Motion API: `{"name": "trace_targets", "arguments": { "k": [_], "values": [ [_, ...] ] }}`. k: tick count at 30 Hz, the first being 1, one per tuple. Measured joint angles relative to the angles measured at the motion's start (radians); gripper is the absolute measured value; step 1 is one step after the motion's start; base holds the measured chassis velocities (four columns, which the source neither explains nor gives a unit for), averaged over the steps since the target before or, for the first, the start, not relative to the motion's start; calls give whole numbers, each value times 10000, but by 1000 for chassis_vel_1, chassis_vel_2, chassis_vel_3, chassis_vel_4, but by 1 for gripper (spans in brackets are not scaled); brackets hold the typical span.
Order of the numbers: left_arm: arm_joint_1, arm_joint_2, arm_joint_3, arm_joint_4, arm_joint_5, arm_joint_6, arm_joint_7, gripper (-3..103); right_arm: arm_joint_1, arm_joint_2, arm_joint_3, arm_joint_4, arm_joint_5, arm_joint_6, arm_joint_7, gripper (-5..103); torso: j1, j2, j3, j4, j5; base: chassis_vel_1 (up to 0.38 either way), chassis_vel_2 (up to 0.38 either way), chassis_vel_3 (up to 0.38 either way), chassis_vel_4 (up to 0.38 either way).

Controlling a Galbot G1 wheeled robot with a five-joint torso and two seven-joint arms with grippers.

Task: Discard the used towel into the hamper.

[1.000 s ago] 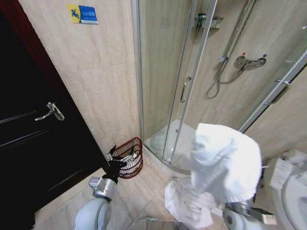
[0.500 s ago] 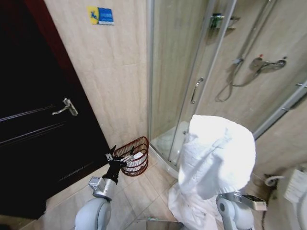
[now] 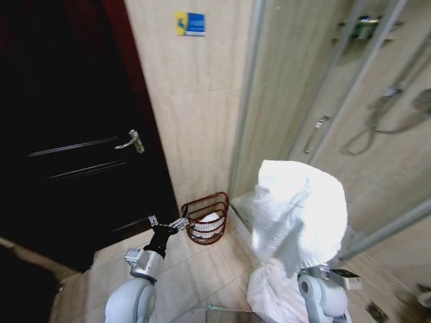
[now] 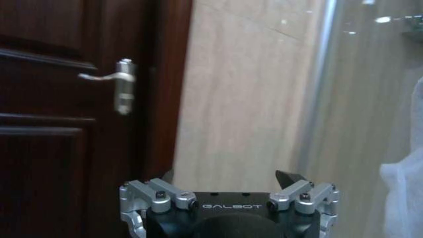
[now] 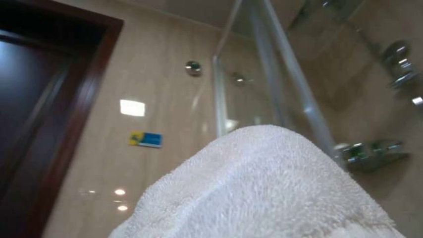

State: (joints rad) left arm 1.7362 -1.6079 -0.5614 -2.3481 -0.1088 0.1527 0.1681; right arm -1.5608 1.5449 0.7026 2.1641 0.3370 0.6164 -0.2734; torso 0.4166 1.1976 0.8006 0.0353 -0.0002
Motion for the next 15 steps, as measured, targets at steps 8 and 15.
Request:
{"name": "trace_targets", "arguments": {
  "k": [8,15],
  "values": [
    [0,-1,0,0,0,0,0,100,73,-10,-75,-6,-34,-64,5,10,0,0,0,-2,5,120,128,139,118],
    [0,-1,0,0,0,0,0,100,88,-57,59,-14,-34,-186,-49,10,0,0,0,5,0,110,98,91,105]
  ]
}}
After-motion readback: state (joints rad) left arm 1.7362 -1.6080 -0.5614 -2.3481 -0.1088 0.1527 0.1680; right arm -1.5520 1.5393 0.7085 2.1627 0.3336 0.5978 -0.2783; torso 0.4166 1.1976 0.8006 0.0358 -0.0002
